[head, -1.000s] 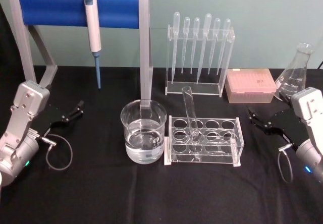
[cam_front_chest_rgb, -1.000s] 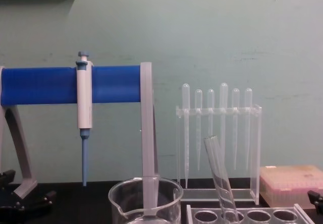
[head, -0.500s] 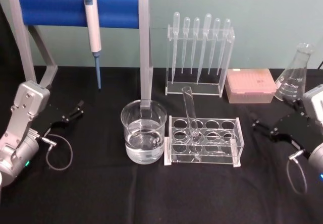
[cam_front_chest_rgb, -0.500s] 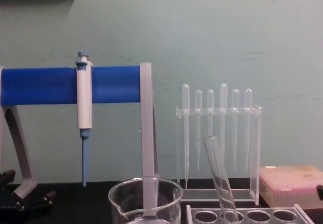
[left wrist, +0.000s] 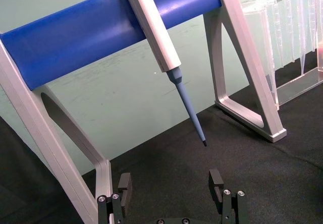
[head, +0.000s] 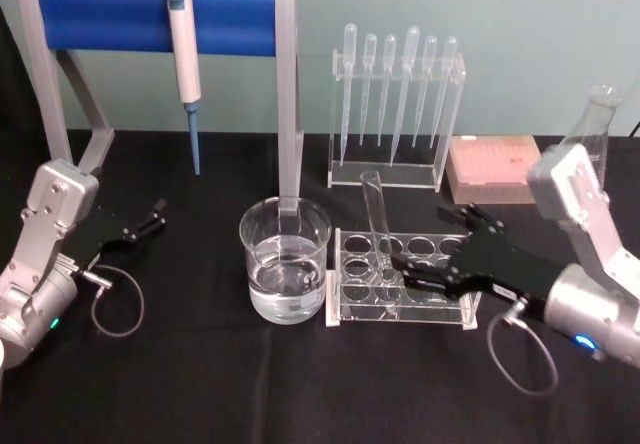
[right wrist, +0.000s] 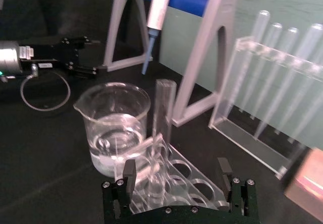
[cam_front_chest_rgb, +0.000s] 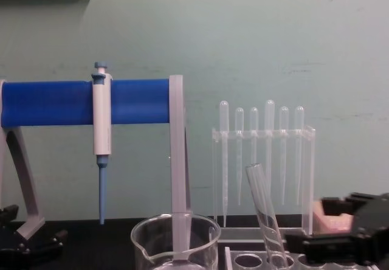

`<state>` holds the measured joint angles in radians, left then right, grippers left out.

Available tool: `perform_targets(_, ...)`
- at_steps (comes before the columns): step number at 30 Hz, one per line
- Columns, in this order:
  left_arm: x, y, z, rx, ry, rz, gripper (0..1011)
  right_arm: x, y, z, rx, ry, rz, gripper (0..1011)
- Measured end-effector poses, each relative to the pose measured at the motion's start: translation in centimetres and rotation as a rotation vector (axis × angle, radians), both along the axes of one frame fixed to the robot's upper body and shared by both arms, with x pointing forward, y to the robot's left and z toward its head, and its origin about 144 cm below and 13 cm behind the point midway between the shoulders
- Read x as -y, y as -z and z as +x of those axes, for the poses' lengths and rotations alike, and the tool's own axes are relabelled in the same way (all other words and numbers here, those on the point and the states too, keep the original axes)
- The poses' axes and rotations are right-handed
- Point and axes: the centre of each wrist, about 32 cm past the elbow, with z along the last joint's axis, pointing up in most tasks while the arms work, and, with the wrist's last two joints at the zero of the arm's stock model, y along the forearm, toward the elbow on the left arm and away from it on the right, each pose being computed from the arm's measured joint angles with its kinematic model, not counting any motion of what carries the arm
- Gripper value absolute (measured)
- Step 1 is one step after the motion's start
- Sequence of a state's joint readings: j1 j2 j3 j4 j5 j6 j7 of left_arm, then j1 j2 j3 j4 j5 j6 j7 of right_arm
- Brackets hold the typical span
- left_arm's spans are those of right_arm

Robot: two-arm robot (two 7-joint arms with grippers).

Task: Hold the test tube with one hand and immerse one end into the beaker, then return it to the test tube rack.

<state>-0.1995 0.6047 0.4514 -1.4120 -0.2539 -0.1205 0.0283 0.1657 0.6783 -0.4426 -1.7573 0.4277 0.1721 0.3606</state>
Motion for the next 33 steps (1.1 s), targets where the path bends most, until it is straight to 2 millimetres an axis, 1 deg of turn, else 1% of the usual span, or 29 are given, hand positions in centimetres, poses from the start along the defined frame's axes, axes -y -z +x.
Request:
perform_targets(2,0.0,0.0,0.0,0.0,0.0,0.0,1000,-0.7,-0.2,0.8,-0.003,-0.02,0.001,1002)
perform_targets(10,0.0,0.0,0.0,0.0,0.0,0.0,1000,-2.4,-0.6,2.9,0.011,-0.037,-0.006,1002)
perform_targets(16,0.0,0.0,0.0,0.0,0.0,0.0,1000,-3.2,-0.2,3.9,-0.007,-0.033,0.019,1002)
perform_targets(21,0.0,0.0,0.0,0.0,0.0,0.0,1000,-3.5,0.0,4.2,-0.02,-0.027,0.04,993)
perform_targets(23,0.0,0.0,0.0,0.0,0.0,0.0,1000,-3.5,0.1,4.3,-0.024,-0.025,0.047,973)
perform_targets(26,0.0,0.0,0.0,0.0,0.0,0.0,1000,-3.6,0.2,4.3,-0.031,-0.023,0.052,908)
perform_targets(30,0.0,0.0,0.0,0.0,0.0,0.0,1000,-3.8,0.3,4.3,-0.042,-0.027,0.062,788)
perform_targets(32,0.0,0.0,0.0,0.0,0.0,0.0,1000,-3.9,0.3,4.3,-0.046,-0.029,0.065,772)
perform_targets(33,0.0,0.0,0.0,0.0,0.0,0.0,1000,-3.9,0.3,4.3,-0.047,-0.03,0.065,696)
